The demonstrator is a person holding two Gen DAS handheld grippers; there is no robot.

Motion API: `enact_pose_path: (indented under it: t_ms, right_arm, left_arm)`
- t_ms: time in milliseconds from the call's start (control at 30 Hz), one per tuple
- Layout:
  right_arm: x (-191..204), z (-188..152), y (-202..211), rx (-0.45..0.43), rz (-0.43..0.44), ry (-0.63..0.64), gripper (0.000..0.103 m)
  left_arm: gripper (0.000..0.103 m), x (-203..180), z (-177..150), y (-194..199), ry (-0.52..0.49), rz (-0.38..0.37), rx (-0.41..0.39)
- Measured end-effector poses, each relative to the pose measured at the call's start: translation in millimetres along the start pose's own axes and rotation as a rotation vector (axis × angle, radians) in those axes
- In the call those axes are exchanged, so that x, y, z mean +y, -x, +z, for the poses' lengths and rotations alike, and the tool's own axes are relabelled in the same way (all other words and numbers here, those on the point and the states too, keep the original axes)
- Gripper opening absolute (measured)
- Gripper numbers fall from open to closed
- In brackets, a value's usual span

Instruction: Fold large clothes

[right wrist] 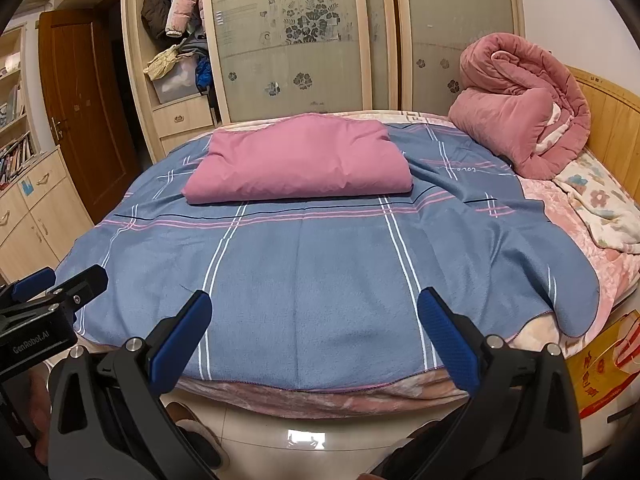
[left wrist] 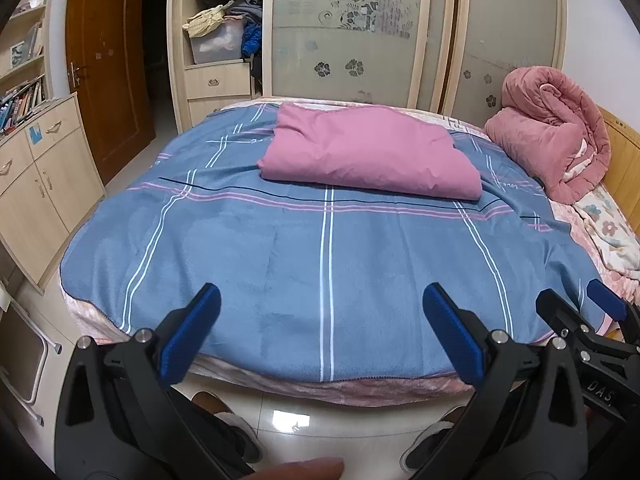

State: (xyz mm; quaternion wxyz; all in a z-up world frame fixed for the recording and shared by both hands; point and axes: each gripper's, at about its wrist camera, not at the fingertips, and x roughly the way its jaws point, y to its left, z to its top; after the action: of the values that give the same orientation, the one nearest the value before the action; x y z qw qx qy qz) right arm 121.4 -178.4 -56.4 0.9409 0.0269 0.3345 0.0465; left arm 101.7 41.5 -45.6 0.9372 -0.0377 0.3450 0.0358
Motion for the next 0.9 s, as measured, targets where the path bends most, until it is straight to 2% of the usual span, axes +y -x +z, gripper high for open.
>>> enact_pose_path:
  t_ms: [900]
  right_arm:
    - [1.2,-1.8,-7.6,0.012,-0.004,-0.001,0.102]
  left_arm:
    - [0.101,-3.1,-2.0,-8.6,-0.004,-0.005,0.017]
